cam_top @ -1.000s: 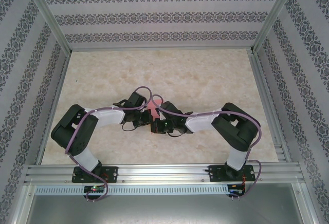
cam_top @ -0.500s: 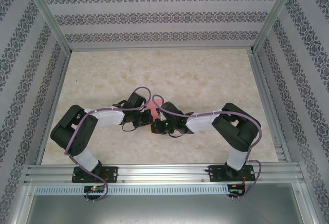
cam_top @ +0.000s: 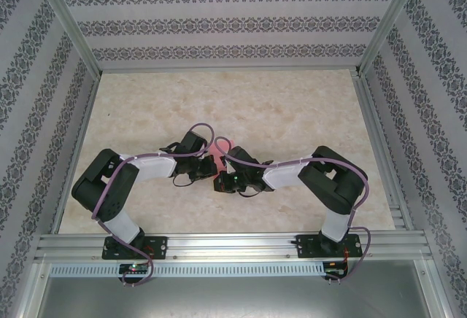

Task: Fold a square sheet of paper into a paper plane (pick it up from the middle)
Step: Third fold the triangle at the center of the table.

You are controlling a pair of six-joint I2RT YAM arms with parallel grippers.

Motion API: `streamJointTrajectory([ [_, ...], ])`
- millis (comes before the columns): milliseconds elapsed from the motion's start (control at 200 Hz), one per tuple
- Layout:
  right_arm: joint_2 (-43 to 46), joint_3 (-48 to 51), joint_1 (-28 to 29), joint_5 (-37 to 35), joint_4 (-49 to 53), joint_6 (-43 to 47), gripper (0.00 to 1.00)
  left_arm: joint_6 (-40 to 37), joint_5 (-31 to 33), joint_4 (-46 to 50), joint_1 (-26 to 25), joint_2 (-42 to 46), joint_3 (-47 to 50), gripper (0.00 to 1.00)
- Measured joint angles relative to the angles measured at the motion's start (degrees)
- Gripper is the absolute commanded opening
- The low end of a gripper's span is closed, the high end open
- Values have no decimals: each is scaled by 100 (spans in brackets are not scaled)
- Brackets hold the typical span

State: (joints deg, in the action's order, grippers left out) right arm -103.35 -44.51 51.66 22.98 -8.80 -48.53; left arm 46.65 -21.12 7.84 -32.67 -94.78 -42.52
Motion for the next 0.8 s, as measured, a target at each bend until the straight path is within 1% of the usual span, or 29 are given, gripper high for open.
streamJointTrajectory([
  [165,149,2,-24,-46,155,0,1,0,-2,0,2,0,0,3],
  [355,560,0,-387,-127,269,17,2,-2,-4,0,2,0,0,3],
  [535,442,-24,-750,-197,369,22,1,-2,-9,0,2,0,0,2],
  [799,42,-273,-835,-205,625,15,1,-4,-17,2,2,0,-2,3],
])
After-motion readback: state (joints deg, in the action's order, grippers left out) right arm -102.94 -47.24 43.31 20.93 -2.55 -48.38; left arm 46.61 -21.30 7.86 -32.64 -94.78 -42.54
